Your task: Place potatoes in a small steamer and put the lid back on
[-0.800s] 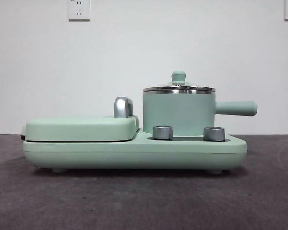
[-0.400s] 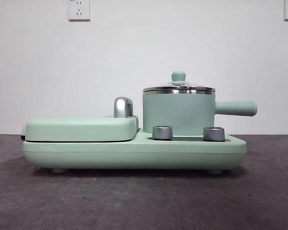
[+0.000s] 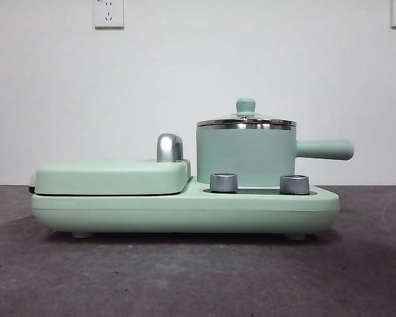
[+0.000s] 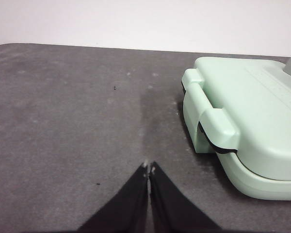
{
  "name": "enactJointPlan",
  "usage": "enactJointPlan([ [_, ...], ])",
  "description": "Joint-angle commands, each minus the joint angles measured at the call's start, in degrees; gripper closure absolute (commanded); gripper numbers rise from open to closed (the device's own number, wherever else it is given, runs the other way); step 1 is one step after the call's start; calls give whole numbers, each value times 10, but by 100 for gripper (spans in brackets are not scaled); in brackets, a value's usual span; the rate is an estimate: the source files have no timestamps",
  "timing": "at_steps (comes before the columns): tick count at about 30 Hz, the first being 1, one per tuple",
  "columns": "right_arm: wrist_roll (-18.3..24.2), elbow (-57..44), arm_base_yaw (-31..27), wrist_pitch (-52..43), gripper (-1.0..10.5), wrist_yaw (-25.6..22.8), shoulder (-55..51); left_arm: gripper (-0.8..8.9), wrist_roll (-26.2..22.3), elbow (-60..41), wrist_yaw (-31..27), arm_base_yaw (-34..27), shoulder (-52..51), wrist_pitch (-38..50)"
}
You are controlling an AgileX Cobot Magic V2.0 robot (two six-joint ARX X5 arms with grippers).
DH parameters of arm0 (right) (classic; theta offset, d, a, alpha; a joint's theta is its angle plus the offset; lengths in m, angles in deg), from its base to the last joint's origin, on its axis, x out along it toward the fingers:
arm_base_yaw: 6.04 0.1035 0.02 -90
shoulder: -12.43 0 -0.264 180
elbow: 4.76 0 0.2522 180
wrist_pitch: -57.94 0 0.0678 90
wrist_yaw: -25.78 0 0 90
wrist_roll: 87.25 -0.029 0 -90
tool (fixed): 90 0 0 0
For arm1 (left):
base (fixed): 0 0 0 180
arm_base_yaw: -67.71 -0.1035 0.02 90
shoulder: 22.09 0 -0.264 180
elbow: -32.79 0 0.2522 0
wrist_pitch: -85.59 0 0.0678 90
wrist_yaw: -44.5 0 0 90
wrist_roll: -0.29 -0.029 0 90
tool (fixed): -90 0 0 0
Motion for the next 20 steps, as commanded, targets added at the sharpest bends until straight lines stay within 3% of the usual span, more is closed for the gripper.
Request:
enactJointPlan([
  [1,3,-3,-6,1,921,-3,-12,807,5,-10,-1,0,-1,-4],
  [20,2,-2,-9,-8,921,-3,-11,807,5,-10,-1,0,-1,-4],
])
